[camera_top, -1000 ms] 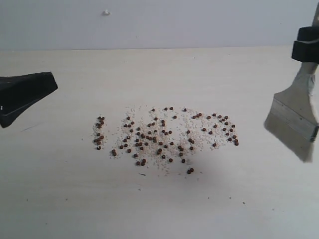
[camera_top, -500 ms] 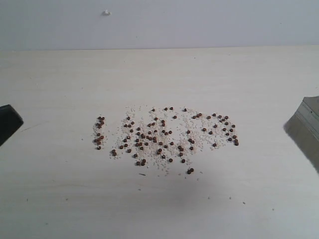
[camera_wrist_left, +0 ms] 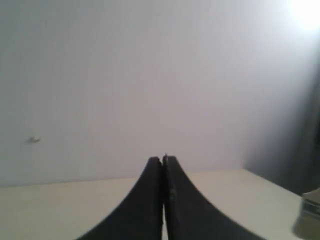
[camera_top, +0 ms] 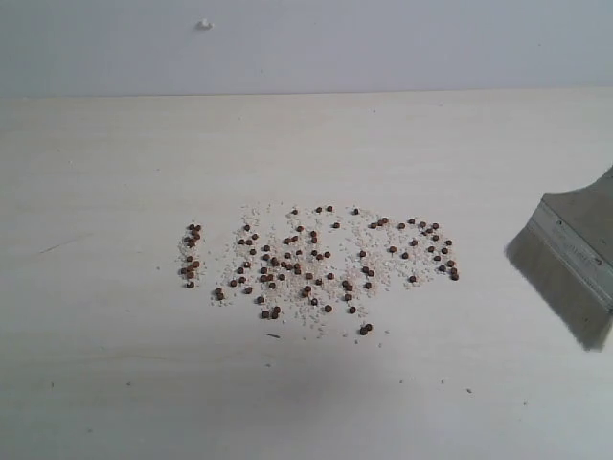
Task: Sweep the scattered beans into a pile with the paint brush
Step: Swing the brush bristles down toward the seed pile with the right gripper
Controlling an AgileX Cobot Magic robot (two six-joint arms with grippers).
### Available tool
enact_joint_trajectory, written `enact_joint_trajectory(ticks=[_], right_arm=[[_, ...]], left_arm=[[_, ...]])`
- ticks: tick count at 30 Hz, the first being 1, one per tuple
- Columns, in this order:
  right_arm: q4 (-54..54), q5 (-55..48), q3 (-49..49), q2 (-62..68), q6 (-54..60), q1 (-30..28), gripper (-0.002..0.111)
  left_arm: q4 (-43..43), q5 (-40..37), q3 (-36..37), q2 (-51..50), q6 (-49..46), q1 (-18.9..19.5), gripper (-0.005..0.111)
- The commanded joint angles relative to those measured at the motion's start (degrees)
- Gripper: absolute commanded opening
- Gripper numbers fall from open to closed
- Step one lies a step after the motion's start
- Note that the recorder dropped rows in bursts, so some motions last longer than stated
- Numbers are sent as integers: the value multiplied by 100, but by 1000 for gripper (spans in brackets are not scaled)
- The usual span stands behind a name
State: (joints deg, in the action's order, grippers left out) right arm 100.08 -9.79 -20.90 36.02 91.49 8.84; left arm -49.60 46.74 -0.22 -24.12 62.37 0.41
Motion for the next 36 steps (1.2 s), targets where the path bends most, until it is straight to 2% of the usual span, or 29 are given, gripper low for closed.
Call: enact_joint_trajectory(ticks=[1, 2, 3, 6, 8, 12, 15, 24, 29, 33, 36], right_arm=[[-13, -404, -7, -23, -32, -20, 0], [-13, -405, -7, -23, -72, -20, 0], [-13, -405, -7, -23, -72, -20, 0], [-13, -817, -7, 45, -73, -20, 0], [-13, -1094, -7, 174, -214, -20, 0], [-13, -1181, -21, 576, -320, -20, 0], [-13, -873, -172, 819, -185, -20, 0], [-13, 158, -1173, 956, 226, -20, 0], [-13, -684, -1458, 1434, 469, -20, 0], [-1175, -1443, -1751, 2071, -324, -20, 0], [-2870, -1961, -2158, 2558, -1974, -20, 0]], left_arm=[[180, -1759, 22, 273, 70, 30, 0], [245, -2330, 22, 356, -98, 30, 0], [350, -2586, 22, 397, -198, 30, 0], [1000, -3814, 22, 671, -1140, 30, 0], [1036, -4082, 22, 814, -1259, 42, 0], [1036, -4107, 22, 1082, -1181, 74, 0], [1036, -4107, 22, 1178, -1091, 74, 0], [-107, -4107, 22, 1178, -1125, 74, 0], [-273, -4107, 22, 1178, -1125, 74, 0], [-273, -4107, 22, 1178, -1125, 74, 0], [-273, -4107, 22, 1178, -1125, 74, 0]])
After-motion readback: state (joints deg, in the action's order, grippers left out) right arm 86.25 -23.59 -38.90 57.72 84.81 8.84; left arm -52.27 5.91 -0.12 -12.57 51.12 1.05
